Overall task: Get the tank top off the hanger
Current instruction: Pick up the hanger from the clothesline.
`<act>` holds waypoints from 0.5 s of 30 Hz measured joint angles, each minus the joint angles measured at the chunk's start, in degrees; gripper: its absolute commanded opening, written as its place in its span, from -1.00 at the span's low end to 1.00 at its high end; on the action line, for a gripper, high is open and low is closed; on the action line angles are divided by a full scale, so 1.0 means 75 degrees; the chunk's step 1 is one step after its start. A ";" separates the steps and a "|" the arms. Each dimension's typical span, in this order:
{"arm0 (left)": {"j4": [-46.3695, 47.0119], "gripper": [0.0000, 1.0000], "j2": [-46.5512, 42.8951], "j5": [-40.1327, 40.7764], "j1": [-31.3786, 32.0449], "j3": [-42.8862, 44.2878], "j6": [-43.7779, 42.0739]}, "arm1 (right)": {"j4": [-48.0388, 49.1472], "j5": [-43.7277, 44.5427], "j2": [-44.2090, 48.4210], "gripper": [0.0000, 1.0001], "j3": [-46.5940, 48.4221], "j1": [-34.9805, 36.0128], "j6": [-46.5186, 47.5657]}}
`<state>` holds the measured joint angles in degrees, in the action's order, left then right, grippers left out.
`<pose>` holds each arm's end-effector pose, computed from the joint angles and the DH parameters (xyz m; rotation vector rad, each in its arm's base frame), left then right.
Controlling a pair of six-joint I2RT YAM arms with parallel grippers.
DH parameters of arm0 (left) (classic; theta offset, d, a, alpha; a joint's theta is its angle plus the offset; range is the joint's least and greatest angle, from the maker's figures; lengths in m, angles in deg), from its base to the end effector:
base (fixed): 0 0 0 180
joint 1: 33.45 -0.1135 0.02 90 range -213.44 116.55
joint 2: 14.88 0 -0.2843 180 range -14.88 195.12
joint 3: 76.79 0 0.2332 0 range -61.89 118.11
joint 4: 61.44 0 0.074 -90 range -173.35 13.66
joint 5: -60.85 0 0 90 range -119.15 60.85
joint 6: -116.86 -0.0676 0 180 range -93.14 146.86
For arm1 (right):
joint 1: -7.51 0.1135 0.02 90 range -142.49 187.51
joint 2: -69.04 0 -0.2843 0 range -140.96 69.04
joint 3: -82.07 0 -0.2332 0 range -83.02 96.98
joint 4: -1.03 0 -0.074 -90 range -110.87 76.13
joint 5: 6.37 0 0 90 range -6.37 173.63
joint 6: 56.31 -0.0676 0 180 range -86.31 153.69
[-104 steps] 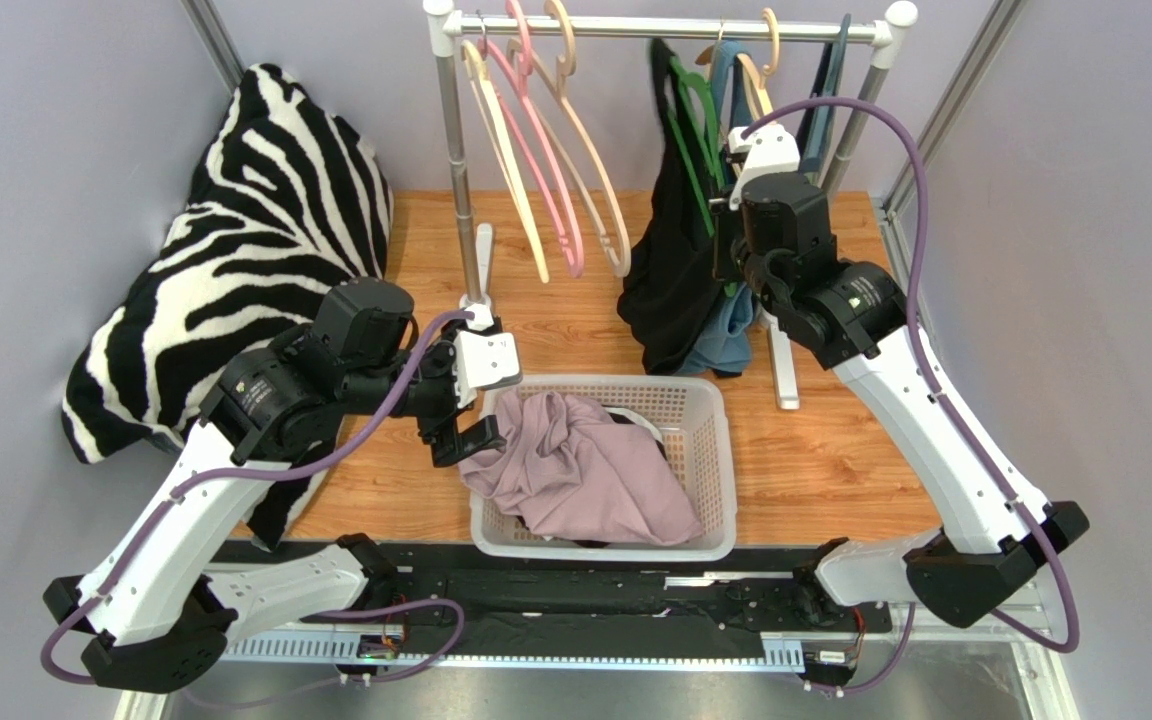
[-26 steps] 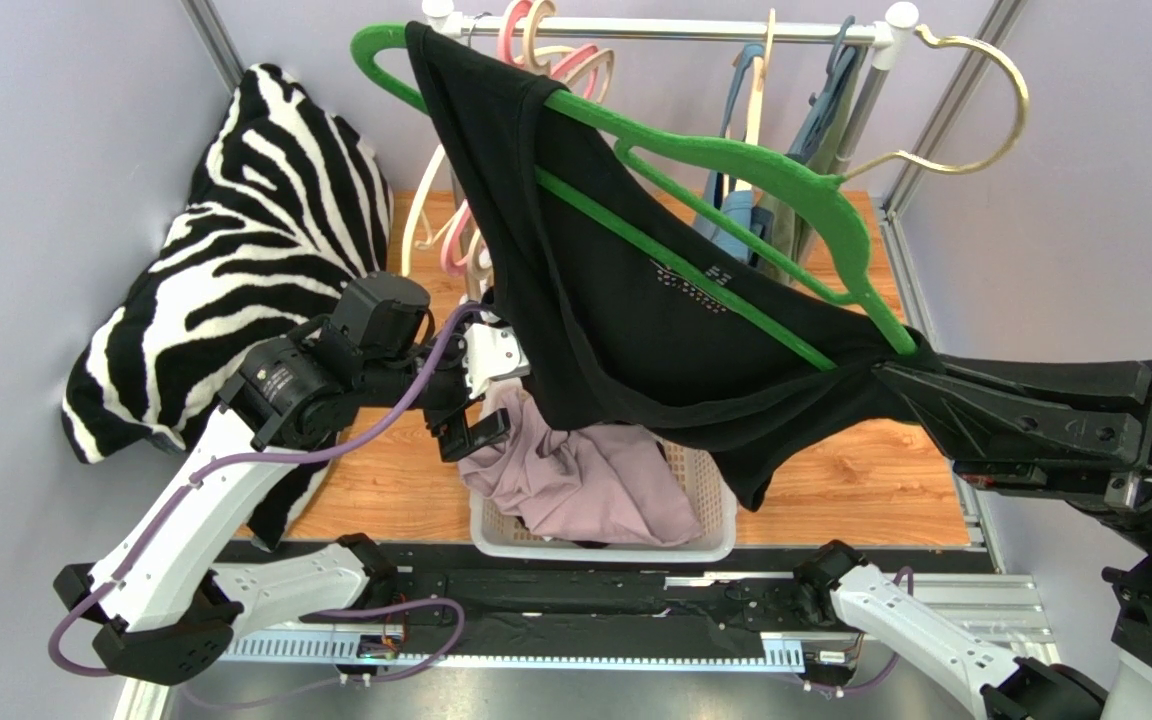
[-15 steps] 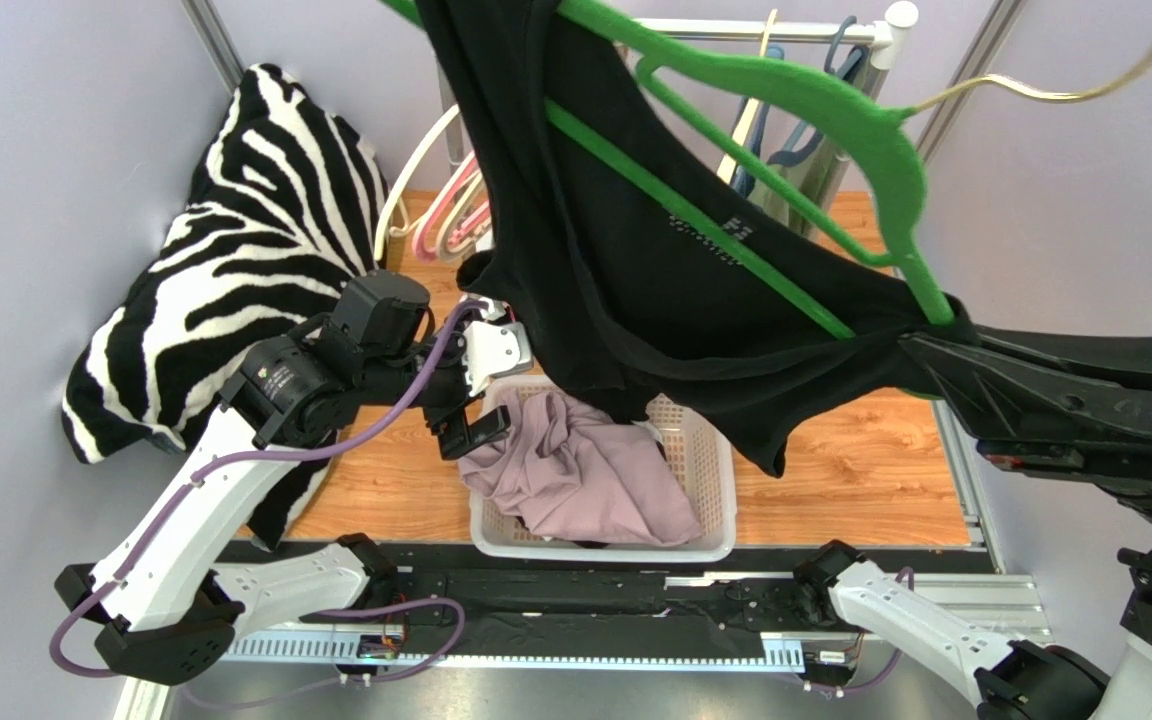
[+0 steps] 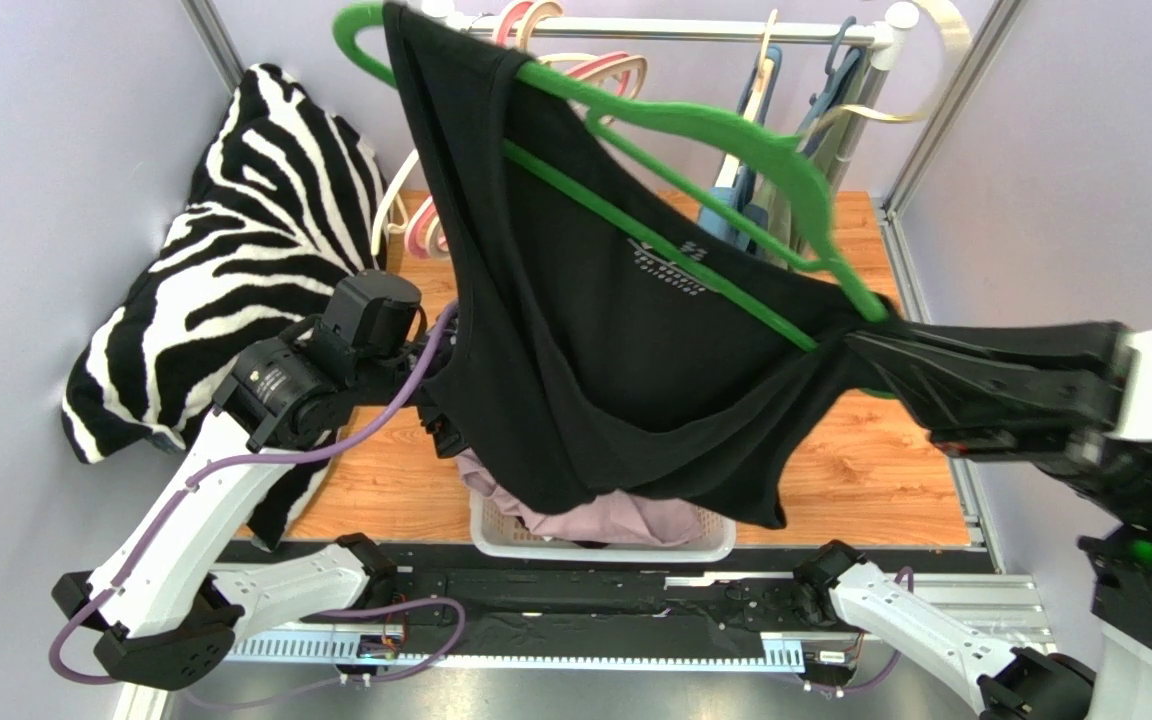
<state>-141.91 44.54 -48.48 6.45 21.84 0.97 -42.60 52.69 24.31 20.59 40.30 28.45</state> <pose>0.1081 -0.1196 0.4148 1.3905 1.8249 -0.5130 -0.0211 0.0277 0.6038 -0.7418 0.9013 0.8708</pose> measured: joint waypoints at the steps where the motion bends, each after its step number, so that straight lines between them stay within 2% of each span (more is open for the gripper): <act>1: -0.0009 0.98 -0.0029 0.0006 -0.0009 0.0000 -0.0003 | -0.0131 0.0029 0.0000 -1.00 -0.0201 0.0000 0.0064; 10: -0.0982 0.98 -0.0583 0.0201 -0.0032 0.0189 -0.0525 | -0.1387 0.0291 0.0000 -1.00 -0.2020 0.0000 0.0761; 15: -0.1463 0.98 -0.1029 0.0006 -0.0032 0.0915 -0.1250 | -0.2101 0.0242 -0.0052 -1.00 -0.2795 0.0000 0.1177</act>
<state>-152.88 36.83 -48.43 6.21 28.70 -8.41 -58.36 54.51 23.91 -0.37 40.30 37.28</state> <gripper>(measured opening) 0.990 0.040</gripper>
